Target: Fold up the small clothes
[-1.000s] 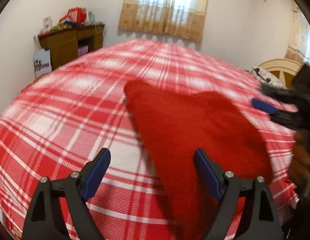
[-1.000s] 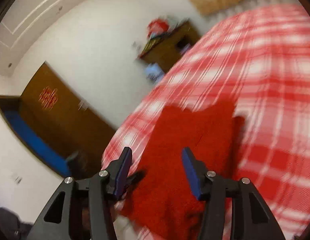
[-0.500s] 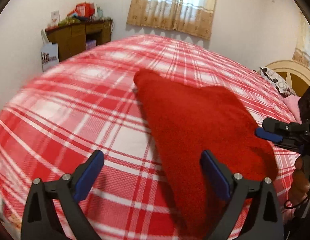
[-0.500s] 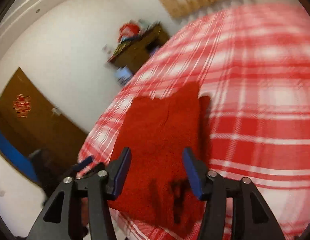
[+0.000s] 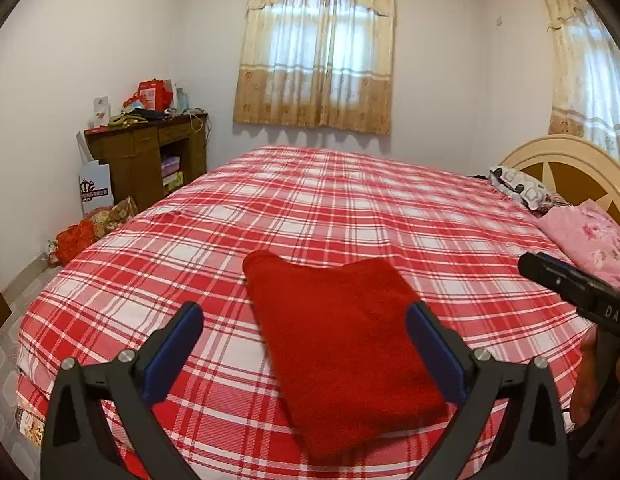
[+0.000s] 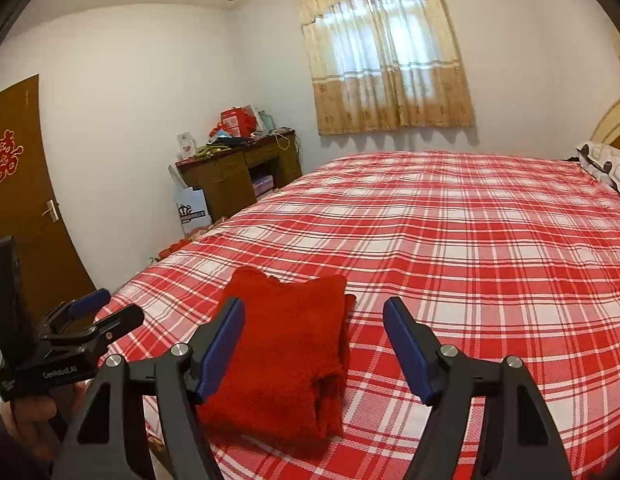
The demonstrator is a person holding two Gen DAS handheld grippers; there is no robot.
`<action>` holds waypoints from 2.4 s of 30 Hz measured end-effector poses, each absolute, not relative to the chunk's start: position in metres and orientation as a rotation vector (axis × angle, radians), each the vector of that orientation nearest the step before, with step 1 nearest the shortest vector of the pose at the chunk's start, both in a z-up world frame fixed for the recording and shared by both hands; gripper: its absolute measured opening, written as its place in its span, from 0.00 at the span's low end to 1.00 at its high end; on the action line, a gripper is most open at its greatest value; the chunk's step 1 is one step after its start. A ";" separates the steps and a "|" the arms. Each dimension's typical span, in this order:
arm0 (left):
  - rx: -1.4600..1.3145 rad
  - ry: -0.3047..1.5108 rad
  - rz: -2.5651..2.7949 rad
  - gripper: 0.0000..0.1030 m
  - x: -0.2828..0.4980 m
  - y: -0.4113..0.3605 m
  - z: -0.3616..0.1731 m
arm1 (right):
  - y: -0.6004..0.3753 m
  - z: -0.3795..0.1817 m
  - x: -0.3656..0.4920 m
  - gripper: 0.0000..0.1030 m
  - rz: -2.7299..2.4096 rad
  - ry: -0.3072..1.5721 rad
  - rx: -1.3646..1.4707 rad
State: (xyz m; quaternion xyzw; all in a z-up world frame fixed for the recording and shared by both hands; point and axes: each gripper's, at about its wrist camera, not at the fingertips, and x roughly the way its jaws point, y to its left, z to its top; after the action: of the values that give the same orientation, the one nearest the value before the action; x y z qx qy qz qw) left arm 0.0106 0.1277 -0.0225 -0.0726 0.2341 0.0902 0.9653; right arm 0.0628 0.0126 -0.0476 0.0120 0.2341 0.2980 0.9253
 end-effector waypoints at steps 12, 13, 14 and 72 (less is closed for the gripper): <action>-0.154 0.464 0.176 1.00 0.013 0.128 -0.021 | 0.021 -0.048 0.056 0.71 0.624 0.473 0.018; -0.154 0.465 0.175 1.00 0.013 0.128 -0.021 | 0.021 -0.049 0.057 0.71 0.625 0.476 0.017; -0.155 0.465 0.174 1.00 0.013 0.129 -0.021 | 0.021 -0.049 0.056 0.71 0.626 0.478 0.017; -0.156 0.508 0.271 1.00 0.017 0.140 -0.026 | 0.021 -0.048 0.045 0.72 0.660 0.462 0.010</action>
State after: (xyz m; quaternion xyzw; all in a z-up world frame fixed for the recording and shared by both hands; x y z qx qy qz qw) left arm 0.0166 0.1398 -0.0262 -0.0770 0.2504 0.1333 0.9558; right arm 0.0445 0.0214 -0.0485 0.0049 0.2249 0.3210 0.9200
